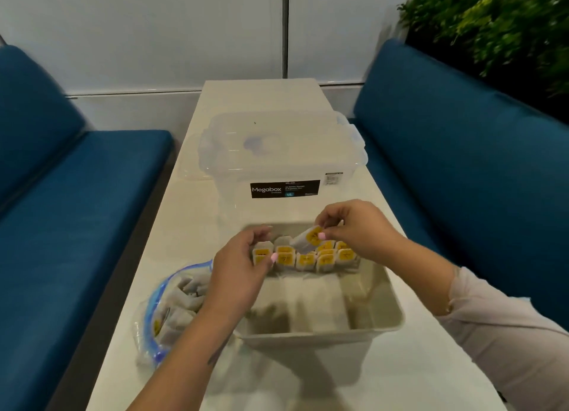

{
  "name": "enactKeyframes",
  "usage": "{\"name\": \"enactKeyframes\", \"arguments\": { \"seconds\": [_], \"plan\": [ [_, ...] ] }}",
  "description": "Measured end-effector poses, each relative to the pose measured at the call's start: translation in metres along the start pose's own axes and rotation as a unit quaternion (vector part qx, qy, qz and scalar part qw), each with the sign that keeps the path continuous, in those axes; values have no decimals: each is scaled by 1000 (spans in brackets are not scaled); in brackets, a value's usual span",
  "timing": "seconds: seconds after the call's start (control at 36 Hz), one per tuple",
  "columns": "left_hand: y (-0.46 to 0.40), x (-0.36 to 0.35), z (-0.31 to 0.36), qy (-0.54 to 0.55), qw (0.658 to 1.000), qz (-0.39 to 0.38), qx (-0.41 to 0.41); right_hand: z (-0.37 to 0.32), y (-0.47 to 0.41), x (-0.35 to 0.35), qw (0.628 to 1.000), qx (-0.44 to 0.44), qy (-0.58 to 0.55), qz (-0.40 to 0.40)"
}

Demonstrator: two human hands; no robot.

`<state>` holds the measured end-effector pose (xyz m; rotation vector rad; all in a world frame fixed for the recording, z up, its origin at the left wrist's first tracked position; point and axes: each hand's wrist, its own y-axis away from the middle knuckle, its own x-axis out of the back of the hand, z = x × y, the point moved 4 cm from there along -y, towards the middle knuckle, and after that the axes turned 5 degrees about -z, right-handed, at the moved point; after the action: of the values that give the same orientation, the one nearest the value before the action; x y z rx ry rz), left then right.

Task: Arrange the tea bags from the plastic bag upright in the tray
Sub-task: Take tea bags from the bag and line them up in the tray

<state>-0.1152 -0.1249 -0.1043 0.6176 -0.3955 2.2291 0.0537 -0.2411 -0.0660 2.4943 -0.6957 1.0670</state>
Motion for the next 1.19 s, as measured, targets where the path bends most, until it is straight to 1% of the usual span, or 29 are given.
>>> {"name": "enactKeyframes", "arguments": {
  "seconds": [0.08, 0.22, 0.36, 0.47, 0.67, 0.83, 1.19],
  "plan": [
    [4, -8, -7, -53, 999, 0, 3, 11, 3, 11, 995, -18, 95, -15],
    [11, -16, -15, -99, 995, 7, 8, 28, 3, 19, 970, -27, 237, -51],
    [15, -20, -20, -124, 992, 21, 16, 42, 3, 10, 931, -7, 360, -54],
    [16, -21, -21, -130, 991, 22, 23, 52, 0, -3, 903, 16, 424, -67],
    [16, -22, -21, -140, 990, 24, 23, 63, -9, -19, 866, 21, 494, -69],
    [17, -22, -22, -150, 988, 27, 28, 63, -13, -24, 854, 15, 515, -65],
    [15, -24, -23, -155, 987, 19, 27, 68, -16, -29, 866, 8, 497, -50]
  ]
}}
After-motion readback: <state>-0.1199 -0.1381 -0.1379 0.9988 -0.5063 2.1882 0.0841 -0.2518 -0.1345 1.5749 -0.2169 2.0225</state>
